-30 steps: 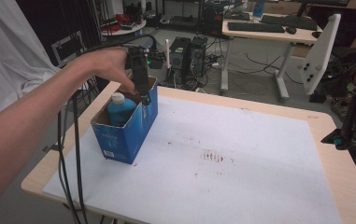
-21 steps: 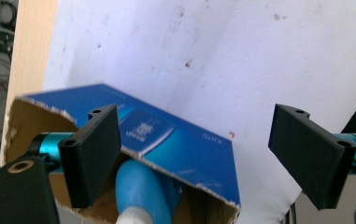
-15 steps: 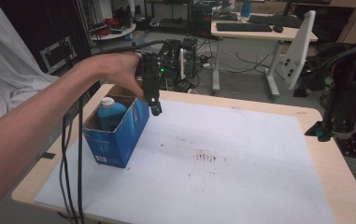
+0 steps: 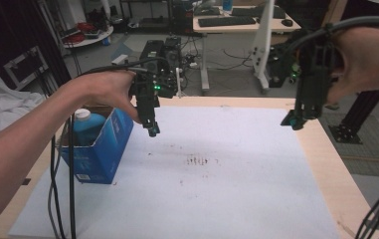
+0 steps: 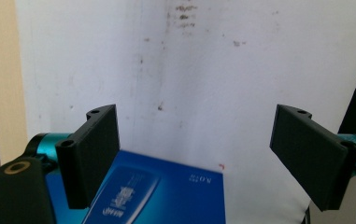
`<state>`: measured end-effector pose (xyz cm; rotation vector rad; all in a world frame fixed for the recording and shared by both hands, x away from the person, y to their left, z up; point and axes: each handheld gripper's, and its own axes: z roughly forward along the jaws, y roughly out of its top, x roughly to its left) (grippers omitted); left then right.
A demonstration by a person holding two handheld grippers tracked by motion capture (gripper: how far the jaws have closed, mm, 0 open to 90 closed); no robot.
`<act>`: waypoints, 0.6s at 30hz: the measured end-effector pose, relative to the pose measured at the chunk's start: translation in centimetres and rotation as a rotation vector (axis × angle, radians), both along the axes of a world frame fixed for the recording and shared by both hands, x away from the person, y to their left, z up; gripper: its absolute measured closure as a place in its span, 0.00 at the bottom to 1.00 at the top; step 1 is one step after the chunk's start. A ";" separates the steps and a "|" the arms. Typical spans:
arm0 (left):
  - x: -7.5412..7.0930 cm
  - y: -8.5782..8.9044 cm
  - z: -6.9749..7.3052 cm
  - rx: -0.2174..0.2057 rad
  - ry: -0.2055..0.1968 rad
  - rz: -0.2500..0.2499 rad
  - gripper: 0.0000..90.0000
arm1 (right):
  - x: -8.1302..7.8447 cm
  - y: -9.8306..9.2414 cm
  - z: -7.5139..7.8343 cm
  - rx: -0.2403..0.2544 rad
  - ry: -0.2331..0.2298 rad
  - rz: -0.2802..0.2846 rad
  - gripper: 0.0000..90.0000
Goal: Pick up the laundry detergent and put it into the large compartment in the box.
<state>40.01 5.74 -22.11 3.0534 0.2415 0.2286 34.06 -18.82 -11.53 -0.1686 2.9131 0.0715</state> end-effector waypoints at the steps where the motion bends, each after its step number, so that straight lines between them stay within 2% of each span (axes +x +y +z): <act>1: -0.1 -0.3 -0.3 0.001 0.006 -0.006 0.18 | 0.0 0.1 -0.1 0.002 0.000 0.000 0.13; 10: -0.2 -2.0 -3.4 0.014 0.034 -0.043 0.18 | 0.3 0.4 -0.2 0.012 -0.007 -0.009 0.13; 18: -0.2 -3.2 -5.9 0.029 0.089 -0.093 0.18 | 0.4 0.3 -0.1 0.023 -0.019 -0.022 0.13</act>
